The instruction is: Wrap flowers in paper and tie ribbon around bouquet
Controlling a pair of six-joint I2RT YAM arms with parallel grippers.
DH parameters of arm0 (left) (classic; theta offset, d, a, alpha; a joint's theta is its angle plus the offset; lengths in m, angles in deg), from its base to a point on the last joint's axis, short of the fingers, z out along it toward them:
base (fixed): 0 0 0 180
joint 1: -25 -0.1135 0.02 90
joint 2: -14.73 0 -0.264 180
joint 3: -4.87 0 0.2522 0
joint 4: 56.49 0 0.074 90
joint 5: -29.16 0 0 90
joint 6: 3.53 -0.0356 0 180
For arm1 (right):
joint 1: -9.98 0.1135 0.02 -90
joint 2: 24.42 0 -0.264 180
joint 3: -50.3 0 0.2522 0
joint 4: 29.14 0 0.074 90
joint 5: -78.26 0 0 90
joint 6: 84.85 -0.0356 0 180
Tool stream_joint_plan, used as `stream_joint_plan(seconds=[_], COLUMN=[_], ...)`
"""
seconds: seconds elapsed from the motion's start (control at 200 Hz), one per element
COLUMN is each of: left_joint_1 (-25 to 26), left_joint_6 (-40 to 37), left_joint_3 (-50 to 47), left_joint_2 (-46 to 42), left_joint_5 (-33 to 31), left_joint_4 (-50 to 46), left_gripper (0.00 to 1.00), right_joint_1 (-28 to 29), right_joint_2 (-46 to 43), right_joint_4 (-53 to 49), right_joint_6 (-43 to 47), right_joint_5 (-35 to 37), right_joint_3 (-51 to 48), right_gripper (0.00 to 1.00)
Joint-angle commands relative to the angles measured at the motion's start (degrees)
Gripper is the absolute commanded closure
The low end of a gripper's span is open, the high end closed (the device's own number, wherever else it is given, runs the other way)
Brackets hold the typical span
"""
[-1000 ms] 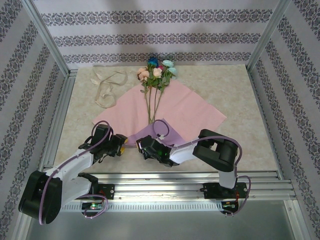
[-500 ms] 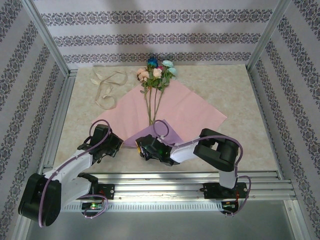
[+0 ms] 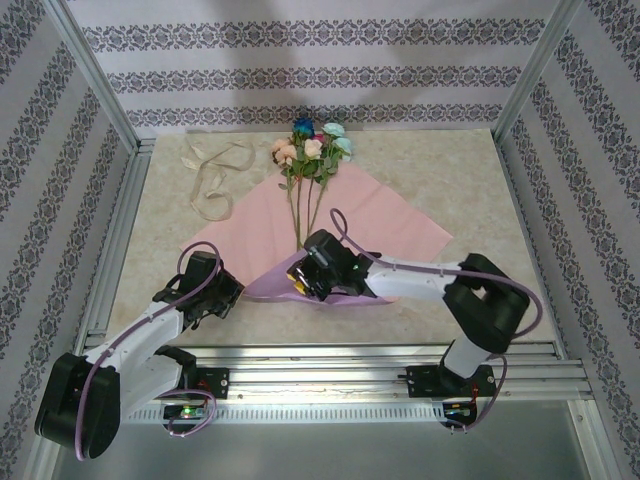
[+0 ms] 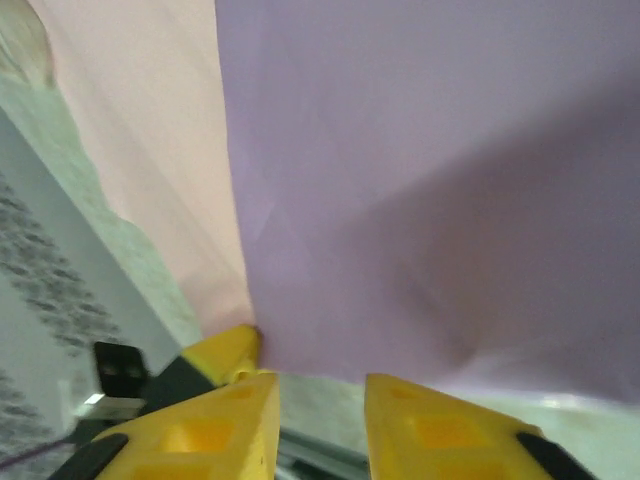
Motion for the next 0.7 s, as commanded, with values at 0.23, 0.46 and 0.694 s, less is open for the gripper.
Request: stream_joint_plan(seconds=[0.23, 0.46, 0.694], left_joint_1=[-0.32, 0.66, 1.79], left_joint_6=[-4.53, -11.91, -17.56], left_joint_3=[2.24, 5.49, 6.89], left_joint_2=[-0.27, -0.79, -1.58], left_joint_5=[-2.08, -3.17, -4.45], left_joint_4=[-4.73, -8.85, -14.38], left_gripper=[1.00, 1.00, 1.00], right_joint_1=[-0.50, -0.42, -0.42], right_joint_2=[13.38, 14.69, 10.64], right_joint_4=[-1.24, -4.45, -9.18], right_joint_6=[6.93, 10.05, 19.55], right_joint_5=[-5.97, -5.08, -3.14], right_joint_3=[5.36, 4.72, 8.81], right_gripper=[0.90, 0.91, 0.85])
